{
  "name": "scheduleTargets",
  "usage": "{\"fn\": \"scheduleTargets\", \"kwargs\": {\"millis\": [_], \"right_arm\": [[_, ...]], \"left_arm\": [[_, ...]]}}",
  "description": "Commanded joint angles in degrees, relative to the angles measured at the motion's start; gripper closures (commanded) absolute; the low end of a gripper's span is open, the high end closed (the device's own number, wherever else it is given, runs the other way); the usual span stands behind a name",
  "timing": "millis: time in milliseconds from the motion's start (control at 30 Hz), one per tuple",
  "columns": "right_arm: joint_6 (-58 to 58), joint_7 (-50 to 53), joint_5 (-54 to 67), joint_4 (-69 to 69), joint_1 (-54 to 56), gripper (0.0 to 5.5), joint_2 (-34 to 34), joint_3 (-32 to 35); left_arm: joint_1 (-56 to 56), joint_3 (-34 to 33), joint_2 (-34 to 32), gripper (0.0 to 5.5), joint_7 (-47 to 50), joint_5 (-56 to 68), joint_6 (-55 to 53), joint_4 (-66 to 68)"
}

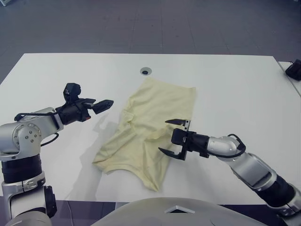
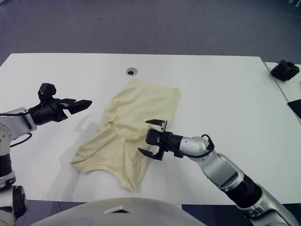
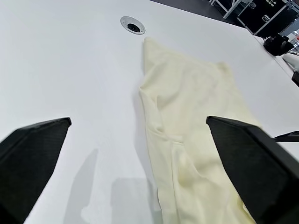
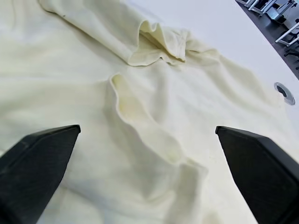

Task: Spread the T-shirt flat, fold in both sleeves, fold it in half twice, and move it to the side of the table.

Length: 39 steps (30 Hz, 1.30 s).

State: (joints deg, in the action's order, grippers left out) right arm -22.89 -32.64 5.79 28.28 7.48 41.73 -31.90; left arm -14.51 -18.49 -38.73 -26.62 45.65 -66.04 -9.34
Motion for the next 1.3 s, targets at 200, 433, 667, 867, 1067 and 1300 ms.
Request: {"fn": "scheduleTargets", "kwargs": {"millis": [200,433,667,867,1067,1300], "right_arm": [[-1.8,-8.3,-6.5,-2.6,-2.2,0.11,5.2,-0.3],[4.3,-12.0,-9.8,-11.2,0.5,0.11,11.7,7.2],[4.8,-12.8,-2.2,-8.7,0.5,0.11,9.7,19.8],[18.8,-12.9,-5.9,-12.8,-12.8,0.11,16.1,30.5],[41.1,-12.1,-15.2,-22.8,-23.4,0.11,20.9,29.5],[50.8,-6.5,-19.2,-21.0,-25.9,0.11,16.4,28.0]], "left_arm": [[-2.0,1.4,-0.2,0.10,-0.6,-1.9,0.5,1.4],[-1.3,1.5,0.6,0.10,0.3,-2.7,1.1,1.1],[2.9,7.7,-2.1,0.10,-5.0,-10.4,14.6,-6.3],[16.8,20.9,-14.8,0.10,-18.9,-32.9,46.4,-7.5],[27.4,29.8,-20.9,0.10,-26.4,-47.0,71.6,-3.2],[25.8,33.6,-16.6,0.10,-17.4,-60.0,91.1,3.0]]}}
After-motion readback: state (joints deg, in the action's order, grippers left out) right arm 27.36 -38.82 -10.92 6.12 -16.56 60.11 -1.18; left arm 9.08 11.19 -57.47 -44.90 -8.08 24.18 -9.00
